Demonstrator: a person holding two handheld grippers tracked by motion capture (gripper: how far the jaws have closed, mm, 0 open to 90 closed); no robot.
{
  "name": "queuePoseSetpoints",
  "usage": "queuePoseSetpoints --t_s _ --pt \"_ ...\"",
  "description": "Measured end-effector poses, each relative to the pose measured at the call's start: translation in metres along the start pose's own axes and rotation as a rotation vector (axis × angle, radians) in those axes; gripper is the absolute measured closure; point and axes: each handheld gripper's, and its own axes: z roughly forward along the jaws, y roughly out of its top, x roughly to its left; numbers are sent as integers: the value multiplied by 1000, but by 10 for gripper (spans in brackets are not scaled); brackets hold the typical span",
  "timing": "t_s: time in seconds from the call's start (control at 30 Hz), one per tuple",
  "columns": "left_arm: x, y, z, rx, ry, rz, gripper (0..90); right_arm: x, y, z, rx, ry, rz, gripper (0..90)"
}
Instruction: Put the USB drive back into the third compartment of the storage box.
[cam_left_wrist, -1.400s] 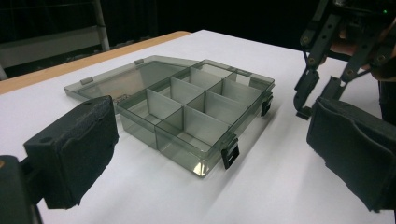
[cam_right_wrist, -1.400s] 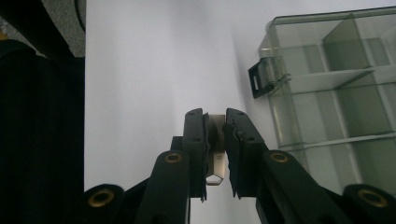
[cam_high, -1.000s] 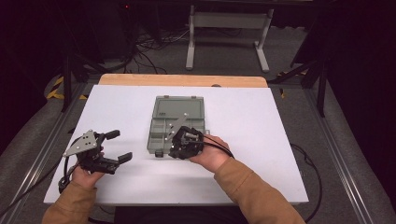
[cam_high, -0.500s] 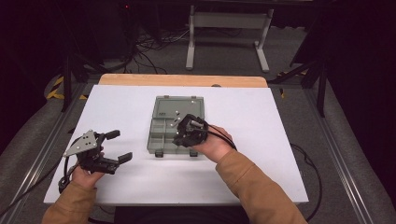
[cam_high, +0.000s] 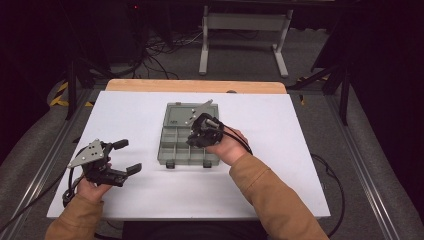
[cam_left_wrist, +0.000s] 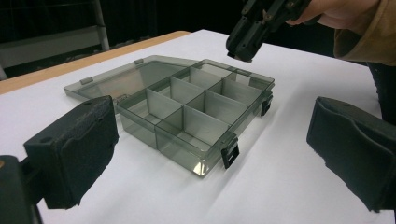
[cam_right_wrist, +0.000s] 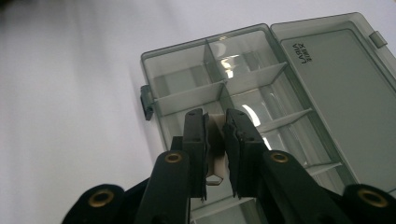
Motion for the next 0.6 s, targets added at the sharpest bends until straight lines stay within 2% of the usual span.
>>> queuePoseSetpoints --t_s 0.6 --pt "0 0 1 -3 -1 -8 27 -31 -5 22 14 -28 79 790"
